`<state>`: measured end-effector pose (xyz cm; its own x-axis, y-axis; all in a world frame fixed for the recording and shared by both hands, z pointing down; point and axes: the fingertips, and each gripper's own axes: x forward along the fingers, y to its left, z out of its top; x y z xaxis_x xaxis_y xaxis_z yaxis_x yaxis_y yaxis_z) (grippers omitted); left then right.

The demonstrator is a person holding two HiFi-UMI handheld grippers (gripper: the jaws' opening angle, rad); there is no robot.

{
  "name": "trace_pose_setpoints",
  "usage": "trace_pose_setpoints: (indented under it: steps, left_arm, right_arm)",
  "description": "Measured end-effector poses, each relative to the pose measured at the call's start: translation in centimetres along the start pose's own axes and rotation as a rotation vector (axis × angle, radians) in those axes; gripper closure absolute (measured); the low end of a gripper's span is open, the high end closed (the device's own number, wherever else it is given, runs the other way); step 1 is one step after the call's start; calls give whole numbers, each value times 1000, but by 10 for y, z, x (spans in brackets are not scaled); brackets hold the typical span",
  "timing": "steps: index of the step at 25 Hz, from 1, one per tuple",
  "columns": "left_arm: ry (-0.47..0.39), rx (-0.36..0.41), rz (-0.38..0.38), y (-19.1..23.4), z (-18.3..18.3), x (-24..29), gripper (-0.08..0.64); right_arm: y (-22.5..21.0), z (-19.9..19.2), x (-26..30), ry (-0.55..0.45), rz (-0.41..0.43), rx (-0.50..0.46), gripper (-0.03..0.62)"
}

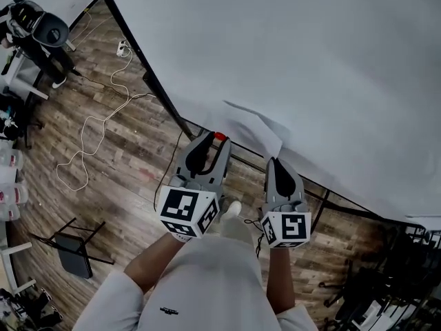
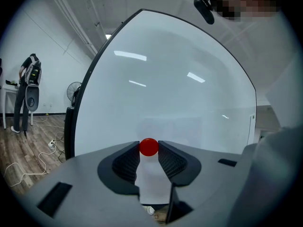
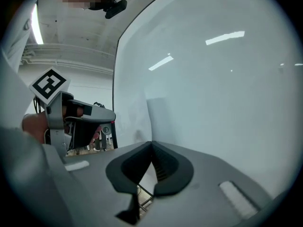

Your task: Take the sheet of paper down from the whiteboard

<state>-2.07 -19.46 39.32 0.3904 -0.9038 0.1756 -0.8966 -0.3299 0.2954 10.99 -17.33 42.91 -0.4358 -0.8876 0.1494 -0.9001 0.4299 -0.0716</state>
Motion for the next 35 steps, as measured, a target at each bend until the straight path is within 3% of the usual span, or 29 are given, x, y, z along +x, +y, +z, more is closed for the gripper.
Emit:
trace_pose_setpoints:
  steps: [11, 20, 29, 35]
  left_arm:
    - [-22, 56, -87, 0, 8, -38, 434]
    - [-40, 148, -153, -12, 18, -53, 434]
    - [-73, 209, -171, -18, 28, -58, 434]
    - [-72, 205, -187, -21, 27, -56, 434]
  right_arm:
    - [-14, 27, -55, -79, -147, 24, 583]
    - [-43, 51, -106, -145, -276, 25, 583]
    - [-66, 61, -155, -167, -386, -13, 583]
    - [-77, 54, -172, -164, -443, -34, 583]
